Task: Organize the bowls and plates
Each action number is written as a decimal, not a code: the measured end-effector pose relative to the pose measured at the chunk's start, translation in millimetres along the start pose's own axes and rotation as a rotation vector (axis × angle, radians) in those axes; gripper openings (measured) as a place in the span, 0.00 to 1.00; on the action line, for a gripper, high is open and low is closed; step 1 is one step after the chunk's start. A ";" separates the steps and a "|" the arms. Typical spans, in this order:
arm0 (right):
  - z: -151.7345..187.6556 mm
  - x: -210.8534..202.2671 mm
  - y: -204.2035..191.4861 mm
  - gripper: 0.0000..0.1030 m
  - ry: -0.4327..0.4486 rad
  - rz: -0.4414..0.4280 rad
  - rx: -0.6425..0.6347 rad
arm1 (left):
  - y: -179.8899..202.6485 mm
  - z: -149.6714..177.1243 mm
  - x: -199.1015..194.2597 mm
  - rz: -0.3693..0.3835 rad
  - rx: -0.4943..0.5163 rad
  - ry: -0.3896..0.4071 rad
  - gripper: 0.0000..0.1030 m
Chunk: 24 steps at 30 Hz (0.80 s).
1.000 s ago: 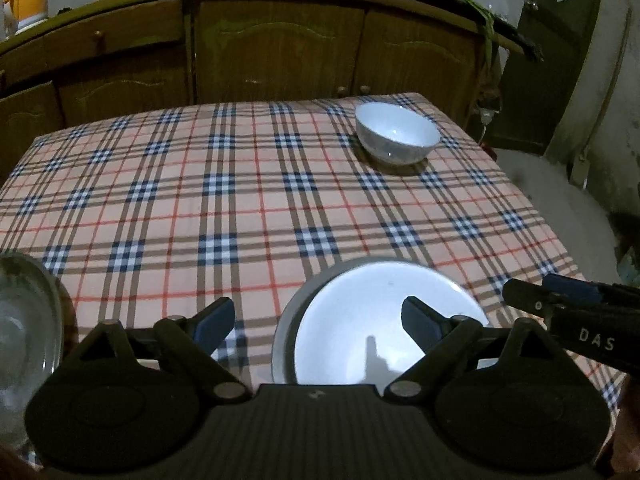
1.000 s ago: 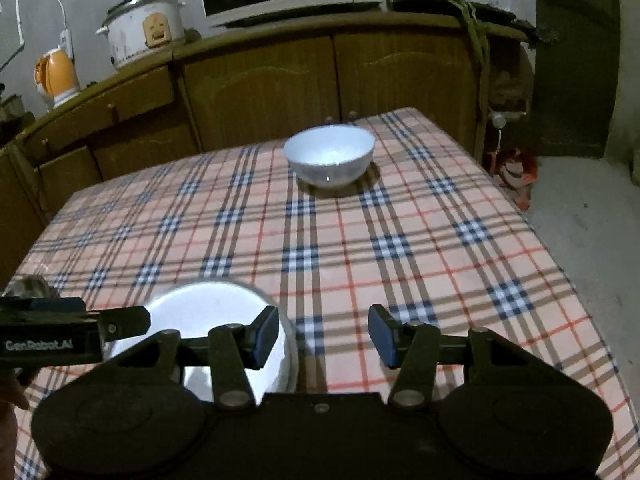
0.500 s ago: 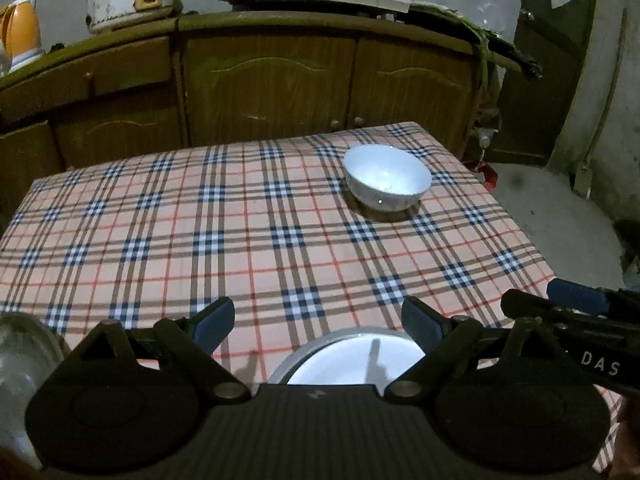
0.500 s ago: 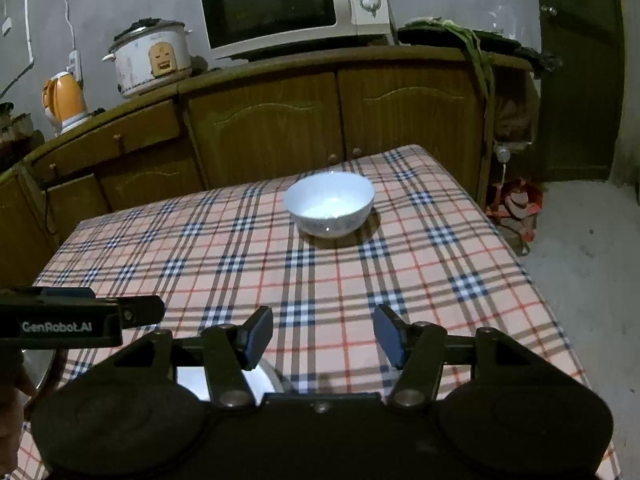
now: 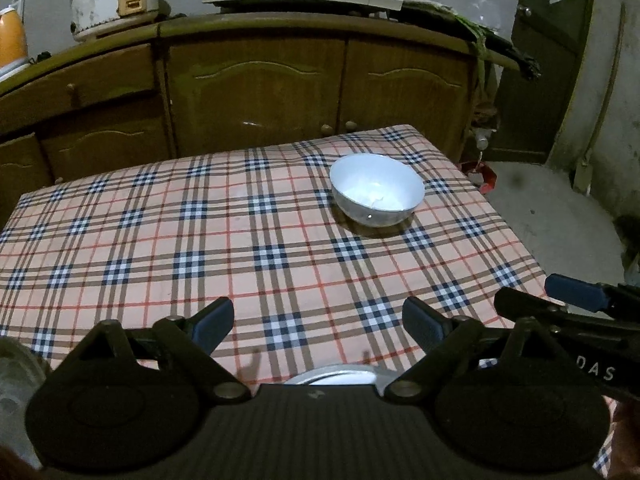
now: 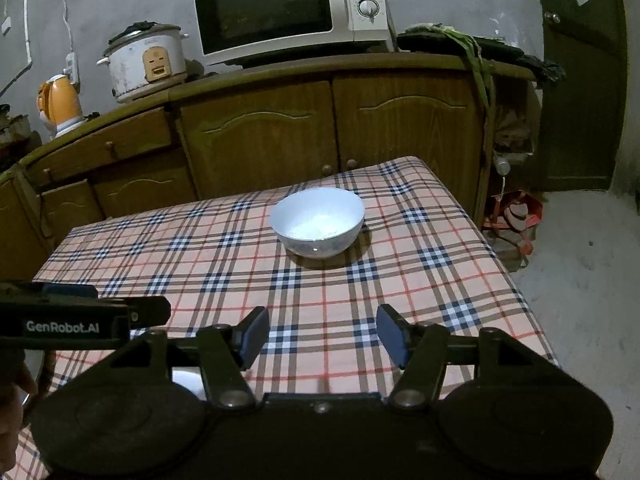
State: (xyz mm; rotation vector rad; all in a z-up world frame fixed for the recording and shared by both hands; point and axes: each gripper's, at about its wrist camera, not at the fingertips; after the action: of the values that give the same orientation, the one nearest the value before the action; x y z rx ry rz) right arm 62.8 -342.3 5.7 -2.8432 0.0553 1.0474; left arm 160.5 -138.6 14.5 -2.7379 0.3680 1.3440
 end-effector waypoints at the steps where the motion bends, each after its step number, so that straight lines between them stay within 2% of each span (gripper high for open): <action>1: -1.7 1.9 0.7 0.71 -0.001 0.000 -0.003 | 0.7 -1.5 1.5 0.001 0.000 -0.001 0.92; 7: -11.4 12.5 4.3 0.74 -0.006 0.000 -0.015 | 6.2 -12.0 13.8 -0.003 0.008 -0.015 0.92; 24: -35.4 57.4 23.5 0.75 -0.037 0.034 0.010 | 8.7 -43.9 58.0 -0.001 0.003 -0.055 0.92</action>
State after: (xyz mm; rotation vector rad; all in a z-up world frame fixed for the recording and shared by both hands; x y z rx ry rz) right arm 127.7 -369.5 -6.9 -2.8222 0.1053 1.1028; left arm 226.3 -164.9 -3.8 -2.6917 0.3650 1.4138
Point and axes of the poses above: each gripper's, at about its wrist camera, not at the fingertips, and x roughly the way its jaws point, y to its right, z to its underside, and after that the axes turned 8 degrees about -y, right-handed
